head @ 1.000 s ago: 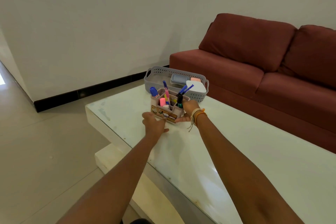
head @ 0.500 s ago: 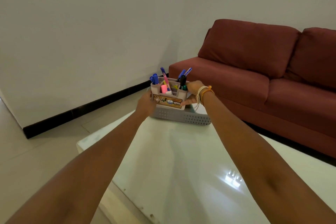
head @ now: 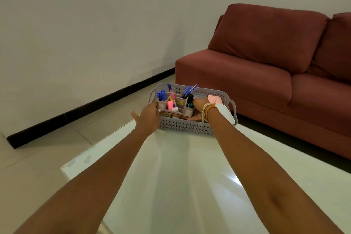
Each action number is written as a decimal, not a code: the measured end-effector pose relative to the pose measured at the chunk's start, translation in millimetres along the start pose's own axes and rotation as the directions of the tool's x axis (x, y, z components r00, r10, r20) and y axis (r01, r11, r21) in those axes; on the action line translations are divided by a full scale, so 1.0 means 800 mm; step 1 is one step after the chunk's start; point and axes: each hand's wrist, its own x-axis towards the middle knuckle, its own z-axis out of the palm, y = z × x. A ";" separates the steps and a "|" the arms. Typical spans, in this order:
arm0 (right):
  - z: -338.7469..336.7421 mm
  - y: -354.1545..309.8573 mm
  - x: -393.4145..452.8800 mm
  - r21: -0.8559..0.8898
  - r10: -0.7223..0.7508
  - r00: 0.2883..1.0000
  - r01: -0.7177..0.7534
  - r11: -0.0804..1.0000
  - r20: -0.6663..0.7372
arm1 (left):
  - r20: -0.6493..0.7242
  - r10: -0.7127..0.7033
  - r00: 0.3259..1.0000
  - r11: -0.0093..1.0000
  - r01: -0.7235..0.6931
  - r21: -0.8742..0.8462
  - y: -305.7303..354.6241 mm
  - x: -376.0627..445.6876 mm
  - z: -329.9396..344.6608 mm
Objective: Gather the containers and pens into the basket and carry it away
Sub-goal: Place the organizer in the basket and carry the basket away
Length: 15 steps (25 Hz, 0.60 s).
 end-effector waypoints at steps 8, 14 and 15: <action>-0.033 -0.005 -0.038 -0.519 -0.316 0.921 0.159 0.840 -0.230 | -0.263 -0.013 0.965 0.977 -0.044 -0.207 -0.002 -0.022 0.011; -0.100 0.050 -0.029 -0.552 -0.345 0.739 -0.044 0.833 -0.579 | 0.112 -0.435 0.894 0.523 0.352 -0.776 0.006 -0.019 0.006; -0.107 0.063 -0.023 -0.460 -0.261 0.790 -0.030 0.887 -0.555 | 0.110 -0.435 0.894 0.515 0.347 -0.784 0.006 -0.020 0.008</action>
